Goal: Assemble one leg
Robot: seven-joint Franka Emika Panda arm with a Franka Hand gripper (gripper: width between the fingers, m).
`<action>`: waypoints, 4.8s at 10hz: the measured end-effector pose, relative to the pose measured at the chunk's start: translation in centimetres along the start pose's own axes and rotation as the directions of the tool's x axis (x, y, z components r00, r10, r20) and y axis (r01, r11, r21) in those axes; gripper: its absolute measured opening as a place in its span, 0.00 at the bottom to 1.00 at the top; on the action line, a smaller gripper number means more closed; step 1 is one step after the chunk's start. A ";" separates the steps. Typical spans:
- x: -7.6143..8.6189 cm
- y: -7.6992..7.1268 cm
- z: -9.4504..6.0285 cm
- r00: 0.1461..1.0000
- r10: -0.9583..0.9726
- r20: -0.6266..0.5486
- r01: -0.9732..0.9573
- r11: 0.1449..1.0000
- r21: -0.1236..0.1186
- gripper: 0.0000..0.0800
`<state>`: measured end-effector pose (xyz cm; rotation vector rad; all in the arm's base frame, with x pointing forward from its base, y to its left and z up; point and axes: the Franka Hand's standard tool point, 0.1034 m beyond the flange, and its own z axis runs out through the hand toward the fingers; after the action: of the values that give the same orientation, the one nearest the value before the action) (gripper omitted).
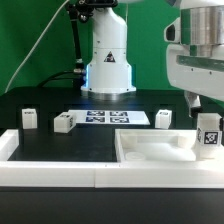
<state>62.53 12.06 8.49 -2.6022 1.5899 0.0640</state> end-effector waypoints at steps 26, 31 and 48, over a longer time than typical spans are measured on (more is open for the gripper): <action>-0.3 0.3 0.9 0.966 0.254 -0.040 -0.252 0.966 0.057 0.36; -0.1 0.4 0.9 0.928 0.372 -0.012 -0.371 0.927 0.064 0.37; 0.2 0.0 0.6 0.448 -0.893 -0.039 0.885 0.449 -0.126 0.69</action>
Offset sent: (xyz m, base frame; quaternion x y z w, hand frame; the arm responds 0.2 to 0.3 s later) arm 0.0013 -0.0004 -0.0019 -0.0235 0.0165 -0.3037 0.9523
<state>62.62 11.96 7.92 -3.1674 -0.0062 -0.0816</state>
